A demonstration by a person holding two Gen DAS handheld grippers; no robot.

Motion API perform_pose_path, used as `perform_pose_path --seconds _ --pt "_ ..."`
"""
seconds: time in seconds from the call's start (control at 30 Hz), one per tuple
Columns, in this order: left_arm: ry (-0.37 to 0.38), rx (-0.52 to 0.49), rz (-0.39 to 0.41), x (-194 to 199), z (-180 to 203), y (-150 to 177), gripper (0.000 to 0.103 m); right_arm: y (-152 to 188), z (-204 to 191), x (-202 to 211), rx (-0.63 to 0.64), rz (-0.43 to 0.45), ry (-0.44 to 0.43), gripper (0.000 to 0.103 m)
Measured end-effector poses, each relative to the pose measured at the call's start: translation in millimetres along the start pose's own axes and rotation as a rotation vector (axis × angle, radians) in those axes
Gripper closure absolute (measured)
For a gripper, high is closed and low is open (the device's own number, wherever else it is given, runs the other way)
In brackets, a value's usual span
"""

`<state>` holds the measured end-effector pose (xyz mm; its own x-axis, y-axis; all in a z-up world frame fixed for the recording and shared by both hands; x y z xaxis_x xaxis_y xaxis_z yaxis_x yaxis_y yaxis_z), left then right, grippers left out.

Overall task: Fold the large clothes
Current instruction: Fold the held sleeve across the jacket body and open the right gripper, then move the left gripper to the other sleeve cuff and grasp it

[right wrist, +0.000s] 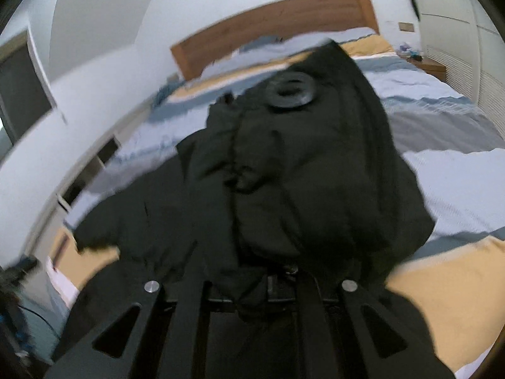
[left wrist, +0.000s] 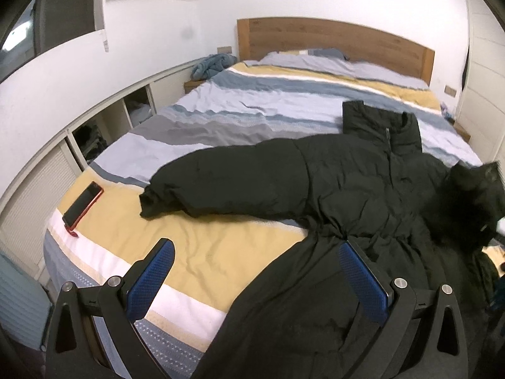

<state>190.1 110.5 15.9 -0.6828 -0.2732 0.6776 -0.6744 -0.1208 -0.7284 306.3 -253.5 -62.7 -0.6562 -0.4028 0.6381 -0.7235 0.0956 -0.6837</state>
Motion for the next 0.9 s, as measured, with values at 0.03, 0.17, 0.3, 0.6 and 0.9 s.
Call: perform_pose_path --seconds 0.03,0.17,0.3,0.6,0.9 --pt "0.0 0.003 0.01 5 -3 0 0.001 6 -2 -6 0.006 -0.021 0.009 0.091" --pt "0.008 0.012 0.035 21 -14 -1 0.001 34 -8 -21 0.058 -0.083 0.075 0.09" --pt "0.048 0.018 0.017 34 -14 -3 0.001 37 -10 -17 0.065 -0.12 0.081 0.075" --pt "0.137 -0.013 0.049 71 23 -10 0.001 50 -59 18 0.145 -0.134 -0.053 0.047" --pt "0.234 -0.097 0.018 73 102 1 0.001 36 -15 83 0.082 -0.037 0.007 0.047"
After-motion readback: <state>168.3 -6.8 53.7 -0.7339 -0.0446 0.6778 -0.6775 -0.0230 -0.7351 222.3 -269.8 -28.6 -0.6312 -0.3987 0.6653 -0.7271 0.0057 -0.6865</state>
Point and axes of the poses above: each gripper's, at about its wrist camera, not at the fingertips, and x roughly against the way its jaws point, z to its right, y to its underside, the point moved 1 cm from there along -x, roughly the way its jaws point, and after that the axes turned 5 degrees about -y, right-handed, at the moved point
